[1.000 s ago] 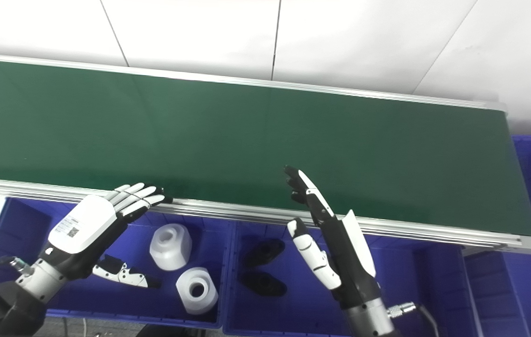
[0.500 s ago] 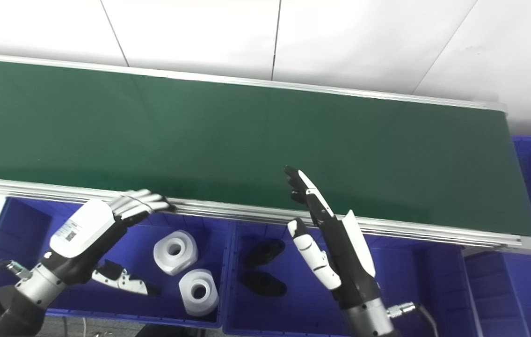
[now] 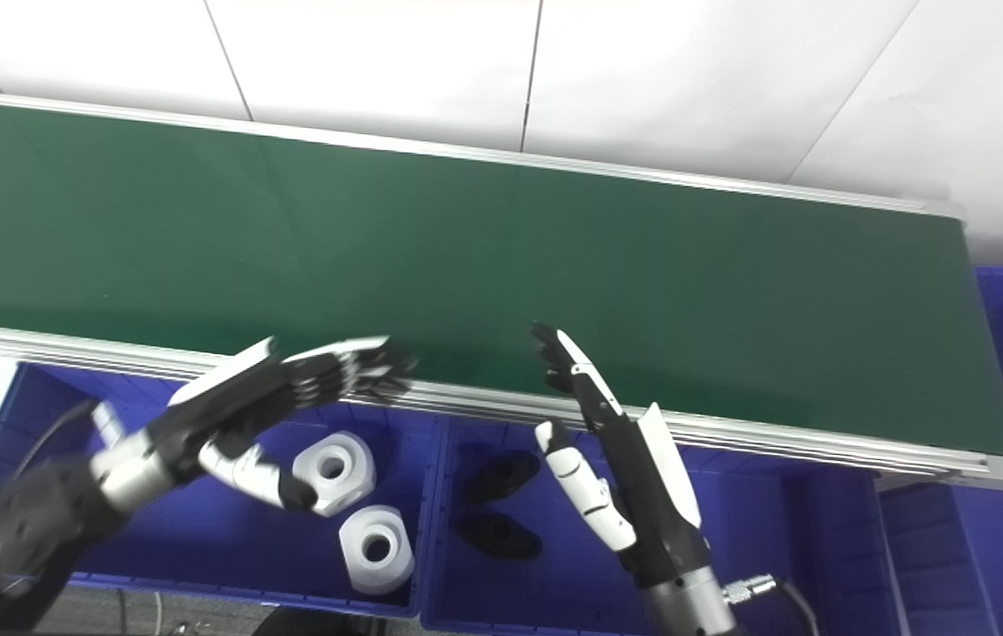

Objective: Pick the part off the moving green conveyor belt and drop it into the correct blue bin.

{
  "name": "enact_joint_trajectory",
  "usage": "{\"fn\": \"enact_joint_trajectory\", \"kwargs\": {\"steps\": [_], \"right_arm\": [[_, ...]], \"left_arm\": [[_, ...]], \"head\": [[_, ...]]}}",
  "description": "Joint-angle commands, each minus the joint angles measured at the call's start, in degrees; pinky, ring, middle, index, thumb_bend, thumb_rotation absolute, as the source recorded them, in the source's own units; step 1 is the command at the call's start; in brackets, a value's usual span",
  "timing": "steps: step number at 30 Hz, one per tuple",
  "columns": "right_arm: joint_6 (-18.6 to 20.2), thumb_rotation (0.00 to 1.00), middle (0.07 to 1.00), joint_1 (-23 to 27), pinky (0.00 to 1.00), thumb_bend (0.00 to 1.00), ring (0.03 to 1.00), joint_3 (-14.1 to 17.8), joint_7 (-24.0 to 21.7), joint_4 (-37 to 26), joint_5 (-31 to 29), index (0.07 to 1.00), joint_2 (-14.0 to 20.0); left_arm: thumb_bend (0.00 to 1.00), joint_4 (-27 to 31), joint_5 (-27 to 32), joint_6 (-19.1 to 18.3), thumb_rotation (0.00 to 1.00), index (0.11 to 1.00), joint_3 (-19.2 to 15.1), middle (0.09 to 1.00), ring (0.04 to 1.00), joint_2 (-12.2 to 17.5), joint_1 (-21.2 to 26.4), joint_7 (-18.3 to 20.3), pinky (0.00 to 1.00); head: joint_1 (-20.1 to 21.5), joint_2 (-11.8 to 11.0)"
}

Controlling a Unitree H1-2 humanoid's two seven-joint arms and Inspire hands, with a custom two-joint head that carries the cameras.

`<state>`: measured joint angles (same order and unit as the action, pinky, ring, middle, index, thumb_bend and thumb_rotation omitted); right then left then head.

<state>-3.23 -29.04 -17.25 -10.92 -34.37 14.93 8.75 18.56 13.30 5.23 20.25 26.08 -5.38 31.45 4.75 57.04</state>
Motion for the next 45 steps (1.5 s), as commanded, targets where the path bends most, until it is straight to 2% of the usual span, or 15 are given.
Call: {"fn": "enact_joint_trajectory", "kwargs": {"steps": [1,5,10,16,28,34,39,45], "right_arm": [[-0.72,1.0,0.953,-0.72,0.88,0.43,0.931,-0.25,0.18,-1.98,0.47,0.94,-0.17],[-0.57,0.99,0.95,-1.39,0.88,0.42,0.932,-0.48,0.14,-2.26,0.85,0.943,-0.42],[-0.59,0.98,0.954,-1.41,0.89,0.43,0.939,-0.66,0.13,-1.97,0.43,0.945,-0.53],[0.32,0.99,0.959,-1.14,0.89,0.43,0.944,-0.68,-0.13,-2.04,0.28,0.948,-0.6],[1.29,0.99,0.966,-0.24,0.89,0.44,0.944,-0.45,-0.29,-2.09,-1.12,0.954,-0.71],[0.94,1.0,0.962,-0.26,0.89,0.45,0.94,0.02,-0.08,-1.73,-1.09,0.952,-0.4],[-0.12,1.0,0.966,0.01,0.89,0.43,0.945,0.28,-0.1,-1.3,-1.87,0.954,-0.15],[-0.01,1.0,0.969,0.0,0.89,0.44,0.95,0.39,-0.05,-1.11,-2.38,0.955,-0.16]], "left_arm": [[0.49,-0.34,0.25,1.04,0.72,0.99,-0.26,1.0,0.986,-0.42,-0.47,0.62,0.95],[0.4,-1.14,0.12,0.89,0.7,0.998,-1.23,1.0,0.997,-1.1,-0.29,1.04,0.96],[0.4,-1.04,-1.03,0.69,0.79,1.0,-2.3,1.0,1.0,-0.86,-0.06,1.52,0.96],[0.39,-1.22,-2.06,0.92,0.82,1.0,-3.02,1.0,1.0,-0.73,-0.32,1.74,0.97],[0.4,-1.36,-2.6,0.76,0.8,1.0,-3.45,1.0,1.0,-0.77,-0.27,1.97,0.97],[0.41,-1.73,-2.71,0.82,0.77,1.0,-3.37,1.0,1.0,-1.69,-0.6,1.49,0.96],[0.41,-2.16,-3.39,1.59,0.77,1.0,-3.23,1.0,1.0,-2.31,-0.41,1.54,0.96],[0.39,-0.76,-3.25,0.45,0.77,1.0,-3.83,1.0,1.0,-1.9,-0.81,1.71,0.97]], "head": [[-0.22,0.08],[-0.59,0.4],[-0.71,1.01],[0.13,0.99],[1.34,1.54],[-0.45,1.03],[-0.37,1.1],[-0.24,1.18]]}}
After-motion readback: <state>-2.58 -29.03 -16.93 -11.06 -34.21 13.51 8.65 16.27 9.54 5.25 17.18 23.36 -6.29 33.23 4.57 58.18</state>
